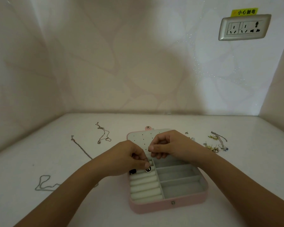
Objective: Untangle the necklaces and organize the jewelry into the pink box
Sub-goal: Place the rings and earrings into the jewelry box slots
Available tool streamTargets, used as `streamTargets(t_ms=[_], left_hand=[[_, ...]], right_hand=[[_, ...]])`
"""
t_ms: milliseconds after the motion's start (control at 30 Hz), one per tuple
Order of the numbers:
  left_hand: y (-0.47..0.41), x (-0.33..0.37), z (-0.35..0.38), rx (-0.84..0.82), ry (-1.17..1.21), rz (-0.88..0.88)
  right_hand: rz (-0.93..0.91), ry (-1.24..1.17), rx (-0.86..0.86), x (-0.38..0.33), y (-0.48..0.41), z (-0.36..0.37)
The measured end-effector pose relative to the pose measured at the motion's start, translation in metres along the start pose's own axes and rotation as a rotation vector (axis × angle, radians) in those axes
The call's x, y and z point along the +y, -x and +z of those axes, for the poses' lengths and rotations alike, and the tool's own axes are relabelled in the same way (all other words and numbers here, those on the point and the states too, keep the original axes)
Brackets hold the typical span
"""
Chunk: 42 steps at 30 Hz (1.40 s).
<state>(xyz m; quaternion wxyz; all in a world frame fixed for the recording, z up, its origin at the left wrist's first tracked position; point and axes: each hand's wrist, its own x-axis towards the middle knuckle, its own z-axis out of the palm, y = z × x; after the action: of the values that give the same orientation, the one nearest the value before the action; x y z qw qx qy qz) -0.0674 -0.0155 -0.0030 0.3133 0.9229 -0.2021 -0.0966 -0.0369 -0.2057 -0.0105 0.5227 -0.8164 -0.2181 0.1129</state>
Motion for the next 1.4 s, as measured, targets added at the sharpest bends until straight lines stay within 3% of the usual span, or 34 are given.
streamTargets(t_ms=[300, 933, 1067, 1233, 1300, 1400], left_hand=[[-0.004, -0.002, 0.002, 0.022, 0.032, -0.086], [0.001, -0.007, 0.009, 0.147, 0.084, 0.016], [0.000, -0.008, 0.011, 0.167, 0.095, 0.000], [0.002, -0.008, 0.013, 0.185, 0.098, 0.038], [0.002, -0.009, 0.012, 0.183, 0.089, 0.050], [0.002, -0.010, 0.012, 0.176, 0.094, 0.053]], right_hand=[[-0.005, 0.034, -0.030, 0.000, 0.000, -0.002], [-0.002, 0.036, -0.044, 0.000, 0.001, -0.011], [0.039, 0.151, 0.174, 0.005, 0.003, -0.046], [0.168, 0.585, 0.656, 0.032, 0.013, -0.101], [0.278, 0.621, 0.725, 0.044, 0.017, -0.115], [0.364, 0.625, 0.692, 0.054, 0.020, -0.123]])
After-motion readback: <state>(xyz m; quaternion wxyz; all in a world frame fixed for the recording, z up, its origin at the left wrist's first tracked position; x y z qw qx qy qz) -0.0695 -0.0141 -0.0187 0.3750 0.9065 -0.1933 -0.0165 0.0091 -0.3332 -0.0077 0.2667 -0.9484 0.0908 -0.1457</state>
